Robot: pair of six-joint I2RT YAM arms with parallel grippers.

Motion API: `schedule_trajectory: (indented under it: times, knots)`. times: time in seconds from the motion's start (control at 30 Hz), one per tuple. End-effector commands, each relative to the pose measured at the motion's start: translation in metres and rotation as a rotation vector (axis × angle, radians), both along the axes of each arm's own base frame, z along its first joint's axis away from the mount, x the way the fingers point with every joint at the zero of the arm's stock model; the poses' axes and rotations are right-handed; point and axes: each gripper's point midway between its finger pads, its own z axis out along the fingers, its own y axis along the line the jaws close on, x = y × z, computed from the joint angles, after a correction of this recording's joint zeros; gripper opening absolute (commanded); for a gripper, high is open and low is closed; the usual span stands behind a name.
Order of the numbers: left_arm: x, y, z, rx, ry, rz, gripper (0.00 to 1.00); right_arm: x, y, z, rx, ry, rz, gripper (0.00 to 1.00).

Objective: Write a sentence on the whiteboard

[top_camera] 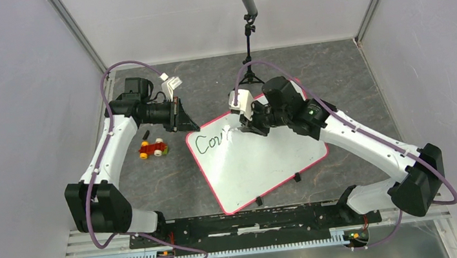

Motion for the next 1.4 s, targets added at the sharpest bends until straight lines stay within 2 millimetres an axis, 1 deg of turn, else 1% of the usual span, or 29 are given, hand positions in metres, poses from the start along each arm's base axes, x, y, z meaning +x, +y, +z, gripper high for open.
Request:
schedule_trajectory:
  times: [0.0, 0.1, 0.17, 0.23, 0.37, 0.73, 1.0, 1.17, 1.37]
  knots:
    - [0.0, -0.006, 0.005, 0.002, -0.021, -0.033, 0.02, 0.011, -0.001, 0.01, 0.014, -0.026, -0.026, 0.0]
    - [0.0, -0.006, 0.005, 0.0, -0.021, -0.033, 0.02, 0.003, -0.001, 0.015, 0.03, -0.023, 0.001, 0.0]
    - [0.0, -0.007, 0.005, -0.001, -0.02, -0.035, 0.02, -0.002, -0.003, 0.022, 0.045, -0.036, 0.008, 0.0]
    - [0.0, -0.007, 0.005, 0.0, -0.019, -0.035, 0.02, -0.003, -0.007, 0.026, 0.052, -0.048, 0.004, 0.0]
    - [0.0, -0.007, 0.005, 0.0, -0.021, -0.038, 0.02, 0.0, -0.011, 0.024, 0.048, -0.043, -0.012, 0.0]
    - [-0.002, -0.007, 0.006, 0.001, -0.026, -0.038, 0.02, 0.008, -0.009, 0.011, 0.012, -0.024, -0.031, 0.0]
    - [-0.003, -0.007, 0.006, 0.002, -0.031, -0.039, 0.02, 0.011, -0.001, 0.015, 0.029, -0.017, -0.016, 0.0]
    - [-0.003, -0.007, 0.006, 0.003, -0.029, -0.038, 0.02, 0.003, 0.0, 0.002, 0.015, 0.013, 0.007, 0.0]
    - [-0.003, -0.007, 0.006, 0.002, -0.029, -0.038, 0.02, -0.005, -0.007, -0.013, -0.008, 0.031, 0.01, 0.0]
